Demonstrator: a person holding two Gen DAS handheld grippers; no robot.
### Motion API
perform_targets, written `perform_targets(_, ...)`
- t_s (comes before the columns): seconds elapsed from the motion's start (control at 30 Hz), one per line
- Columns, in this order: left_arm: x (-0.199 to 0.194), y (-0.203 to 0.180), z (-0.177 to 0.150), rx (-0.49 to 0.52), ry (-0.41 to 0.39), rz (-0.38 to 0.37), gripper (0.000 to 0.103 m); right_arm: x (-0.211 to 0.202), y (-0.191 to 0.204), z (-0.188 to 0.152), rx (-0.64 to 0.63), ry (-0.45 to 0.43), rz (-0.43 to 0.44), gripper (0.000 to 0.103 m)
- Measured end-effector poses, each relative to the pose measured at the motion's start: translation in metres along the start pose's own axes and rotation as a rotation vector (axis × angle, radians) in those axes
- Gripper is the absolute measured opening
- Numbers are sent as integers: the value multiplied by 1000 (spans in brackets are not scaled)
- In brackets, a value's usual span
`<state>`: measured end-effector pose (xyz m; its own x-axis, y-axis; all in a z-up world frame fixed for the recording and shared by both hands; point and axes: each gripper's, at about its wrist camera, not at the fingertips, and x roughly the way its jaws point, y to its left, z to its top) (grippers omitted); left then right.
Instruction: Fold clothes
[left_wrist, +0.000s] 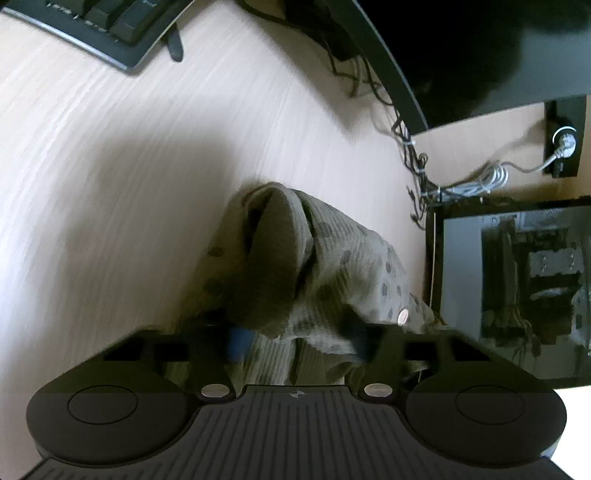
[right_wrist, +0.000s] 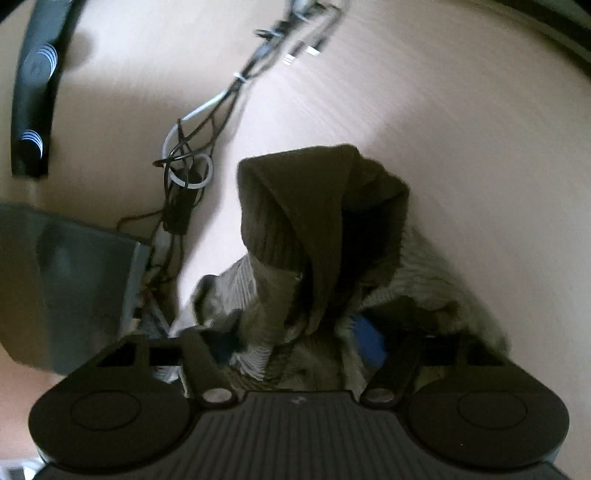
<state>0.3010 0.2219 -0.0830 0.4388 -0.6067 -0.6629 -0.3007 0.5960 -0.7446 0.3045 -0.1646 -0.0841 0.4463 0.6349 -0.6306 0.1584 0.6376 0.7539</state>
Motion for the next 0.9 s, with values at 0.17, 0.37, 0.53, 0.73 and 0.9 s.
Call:
perform_targets(0.17, 1, -19, 21, 108, -60, 12, 27, 13, 31, 19, -220, -57, -17, 21)
perform_targets(0.37, -43, -66, 24, 312, -140, -57, 24, -20, 70, 37, -392, -117, 65, 8)
perform_targets(0.53, -35, -40, -10, 322, -48, 35, 24, -22, 38, 10, -350, -29, -10, 8)
perform_targets(0.73, -41, -8, -37, 314, 19, 149, 20, -27, 27, -23, -486, 89, -102, 13)
perform_targets(0.9, -94, -33, -36, 423, -50, 52, 40, -61, 70, -27, -749, 37, -65, 18)
